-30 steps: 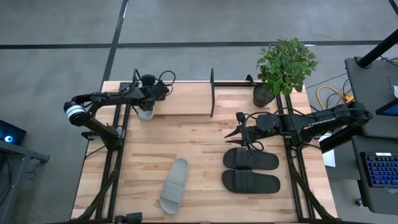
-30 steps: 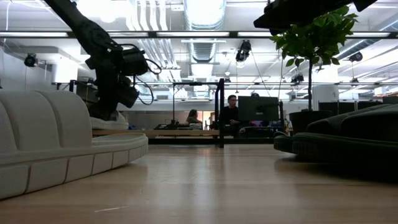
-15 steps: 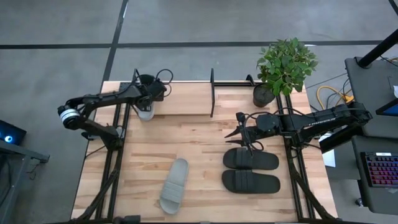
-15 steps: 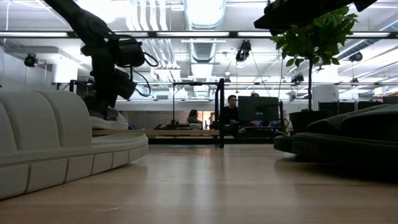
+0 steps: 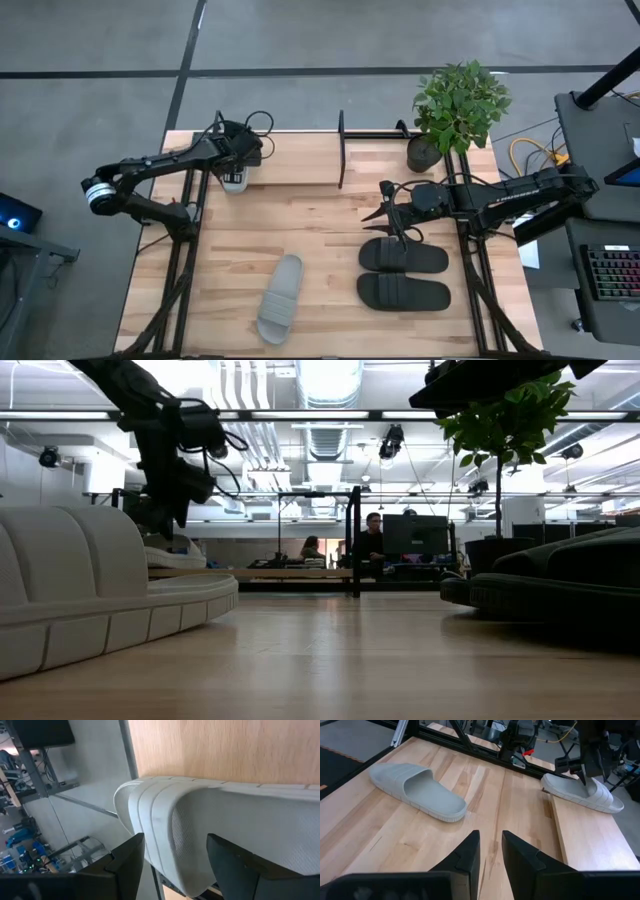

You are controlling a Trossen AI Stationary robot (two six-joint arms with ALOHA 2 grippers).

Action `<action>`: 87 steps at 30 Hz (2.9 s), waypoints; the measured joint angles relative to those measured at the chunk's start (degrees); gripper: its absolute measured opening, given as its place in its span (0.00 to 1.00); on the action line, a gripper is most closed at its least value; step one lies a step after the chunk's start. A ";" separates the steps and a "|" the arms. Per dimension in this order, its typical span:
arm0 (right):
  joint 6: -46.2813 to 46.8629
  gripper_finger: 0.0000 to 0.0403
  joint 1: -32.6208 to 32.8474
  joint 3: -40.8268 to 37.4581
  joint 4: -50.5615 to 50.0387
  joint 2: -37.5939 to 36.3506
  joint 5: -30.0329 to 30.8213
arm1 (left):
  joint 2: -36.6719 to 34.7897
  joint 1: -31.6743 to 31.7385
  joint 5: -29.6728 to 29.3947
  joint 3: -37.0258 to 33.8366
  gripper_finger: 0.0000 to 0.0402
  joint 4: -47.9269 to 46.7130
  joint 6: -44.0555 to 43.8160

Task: Pick and place slides into the shelf
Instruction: Put the gray slides on the shelf

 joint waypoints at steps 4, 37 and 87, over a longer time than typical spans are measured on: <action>0.00 0.17 0.00 0.00 -0.02 0.00 0.01 | -1.71 -0.61 0.08 0.00 0.49 -1.18 -0.04; -0.28 0.19 -0.11 0.00 -0.29 0.00 0.02 | -6.68 -11.85 51.17 13.79 0.49 -6.38 -36.27; 0.17 0.19 -0.11 -0.09 -0.24 0.00 0.00 | 12.60 -47.50 62.71 18.08 0.49 -13.31 -73.37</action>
